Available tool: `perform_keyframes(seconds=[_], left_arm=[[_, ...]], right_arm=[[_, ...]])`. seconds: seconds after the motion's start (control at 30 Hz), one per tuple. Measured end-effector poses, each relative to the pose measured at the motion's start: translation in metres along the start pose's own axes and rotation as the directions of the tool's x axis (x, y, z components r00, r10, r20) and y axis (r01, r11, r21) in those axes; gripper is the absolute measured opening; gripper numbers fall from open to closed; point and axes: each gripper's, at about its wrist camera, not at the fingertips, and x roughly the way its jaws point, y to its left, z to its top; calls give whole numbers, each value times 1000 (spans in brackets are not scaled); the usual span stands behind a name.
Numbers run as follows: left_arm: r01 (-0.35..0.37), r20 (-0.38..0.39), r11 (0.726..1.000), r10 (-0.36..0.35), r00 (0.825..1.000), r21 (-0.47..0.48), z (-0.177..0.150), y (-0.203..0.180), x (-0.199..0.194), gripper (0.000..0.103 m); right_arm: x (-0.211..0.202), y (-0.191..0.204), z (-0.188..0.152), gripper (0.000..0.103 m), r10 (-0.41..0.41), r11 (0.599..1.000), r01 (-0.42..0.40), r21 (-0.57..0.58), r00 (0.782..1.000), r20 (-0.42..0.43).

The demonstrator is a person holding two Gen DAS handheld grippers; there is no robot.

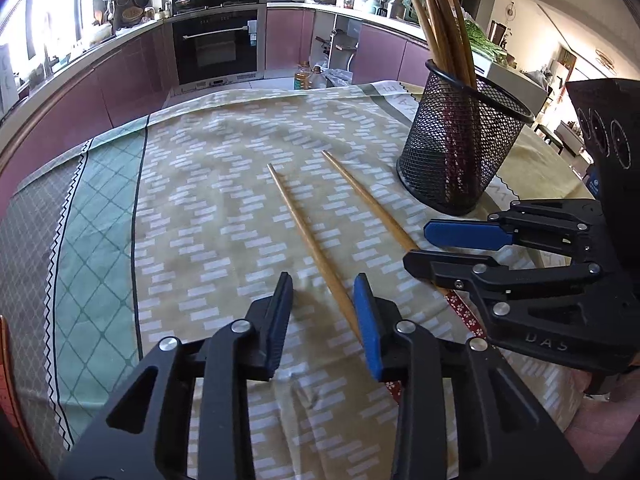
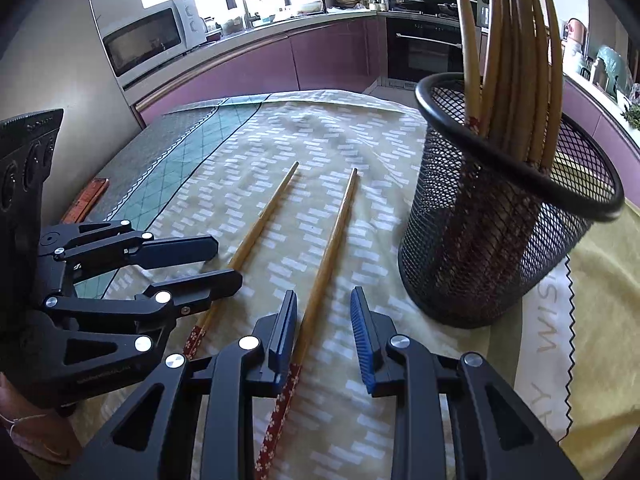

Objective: Organize utensils
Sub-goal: 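Close the left gripper on one chopstick while the right gripper grasps the other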

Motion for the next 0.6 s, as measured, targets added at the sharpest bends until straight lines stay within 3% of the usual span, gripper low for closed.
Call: perform_keyframes(seconds=[0.23,0.6], left_arm=[[11,4,1000,-10,1000,-21,0,3,1,26],[36,14,998,-35,999,-42,1,8,3,20]], right_arm=[[4,-2,5,13,-18,1000,18,26,1000,-3],[4,-8,4,7,-11,996,11,84,1000,-6]])
